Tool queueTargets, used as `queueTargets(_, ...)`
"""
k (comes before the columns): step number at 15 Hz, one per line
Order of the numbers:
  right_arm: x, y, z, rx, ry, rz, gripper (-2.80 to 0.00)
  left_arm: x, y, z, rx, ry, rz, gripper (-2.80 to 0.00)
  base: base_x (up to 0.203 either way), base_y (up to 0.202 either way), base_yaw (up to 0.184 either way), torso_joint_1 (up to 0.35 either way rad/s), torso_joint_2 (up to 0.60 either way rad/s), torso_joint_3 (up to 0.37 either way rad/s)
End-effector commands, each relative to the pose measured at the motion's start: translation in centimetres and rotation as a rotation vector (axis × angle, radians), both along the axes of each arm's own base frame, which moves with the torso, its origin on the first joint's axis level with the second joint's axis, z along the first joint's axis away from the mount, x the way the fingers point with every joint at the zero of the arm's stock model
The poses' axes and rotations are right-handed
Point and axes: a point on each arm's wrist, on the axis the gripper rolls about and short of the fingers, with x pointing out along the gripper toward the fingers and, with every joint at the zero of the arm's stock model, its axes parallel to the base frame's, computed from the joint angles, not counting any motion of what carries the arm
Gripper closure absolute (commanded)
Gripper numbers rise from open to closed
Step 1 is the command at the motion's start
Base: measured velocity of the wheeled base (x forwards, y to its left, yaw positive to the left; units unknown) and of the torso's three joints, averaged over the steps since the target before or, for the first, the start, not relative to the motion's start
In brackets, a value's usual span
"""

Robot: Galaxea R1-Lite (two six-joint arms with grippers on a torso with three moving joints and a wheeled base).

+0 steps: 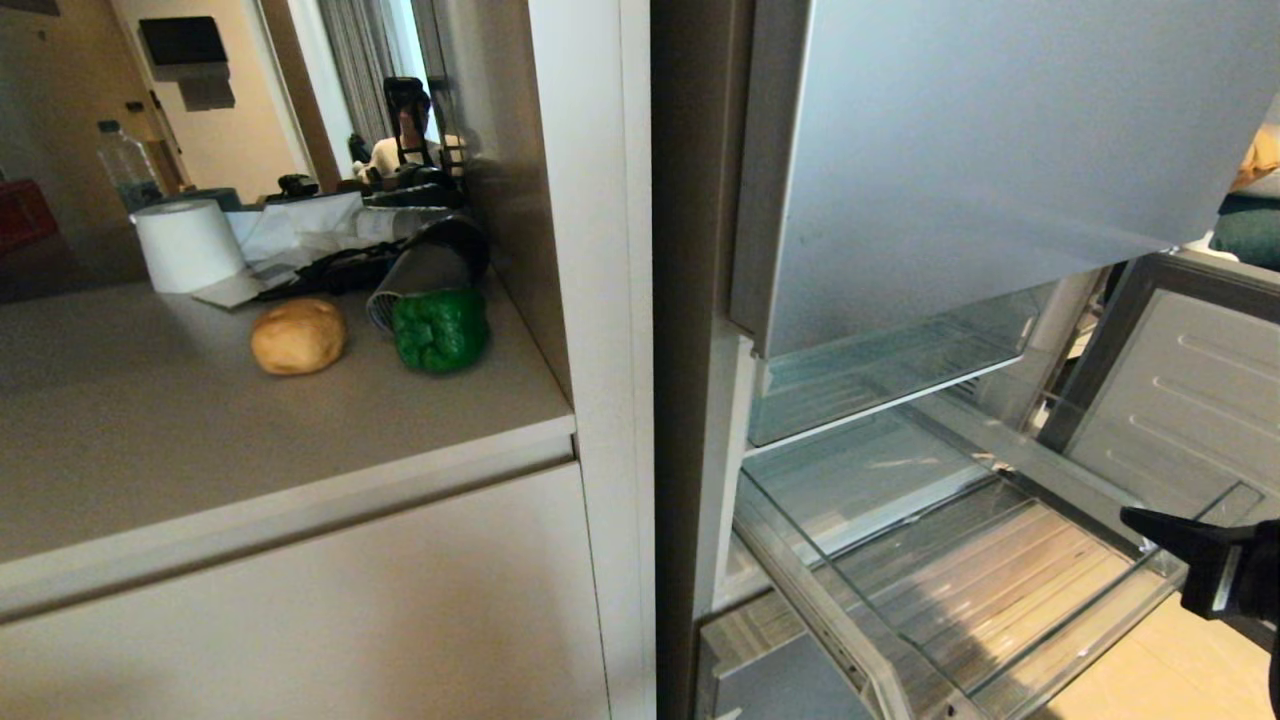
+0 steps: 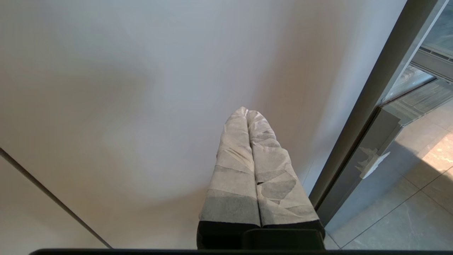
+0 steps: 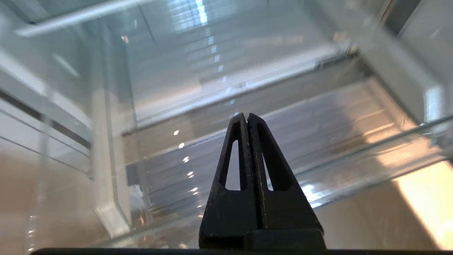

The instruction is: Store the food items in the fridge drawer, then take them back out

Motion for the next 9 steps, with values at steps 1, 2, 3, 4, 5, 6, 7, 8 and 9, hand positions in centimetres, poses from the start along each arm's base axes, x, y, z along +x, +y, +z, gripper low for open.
queueTargets(1,-3.6,0.7,1.2,-0.027,-0.141,0.005,0.0,0.0,0.0,0.0,0.0,0.002,0.001,0.0,0.0,0.0,0.0,0.0,0.0,0.0)
queueTargets(2,-5.5,1.0,1.5,-0.042,-0.214,0.01,0.0,0.0,0.0,0.0,0.0,0.002,-0.001,0.0,0.0,0.0,0.0,0.0,0.0,0.0)
queueTargets(3,-7.4,1.4,1.6,-0.056,-0.285,0.017,0.0,0.0,0.0,0.0,0.0,0.002,0.001,0.0,0.0,0.0,0.0,0.0,0.0,0.0)
queueTargets(4,-9.5,1.8,1.5,-0.072,-0.365,0.022,0.0,0.0,0.0,0.0,0.0,0.002,0.001,0.0,0.0,0.0,0.0,0.0,0.0,0.0)
queueTargets(5,-11.5,2.1,1.2,-0.087,-0.438,0.025,0.0,0.0,0.0,0.0,0.0,0.002,0.001,0.0,0.0,0.0,0.0,0.0,0.0,0.0)
queueTargets(6,-13.4,2.5,0.8,-0.101,-0.499,0.028,0.0,0.0,0.0,0.0,0.0,0.002,0.001,0.0,0.0,0.0,0.0,0.0,0.0,0.0)
queueTargets(7,-14.8,2.7,0.1,-0.119,-0.545,0.028,0.0,0.0,0.0,0.0,0.0,0.002,0.001,0.0,0.0,0.0,0.0,0.0,0.0,0.0)
queueTargets(8,-15.5,2.9,-1.1,-0.136,-0.556,0.023,0.0,0.0,0.0,0.0,-0.001,0.002,0.001,0.0,0.0,0.0,0.0,0.0,0.0,0.0)
queueTargets(9,-15.4,2.8,-3.1,-0.146,-0.518,0.021,0.0,0.0,0.0,0.0,-0.001,0.002,0.001,0.0,0.0,0.0,0.0,0.0,0.0,0.0)
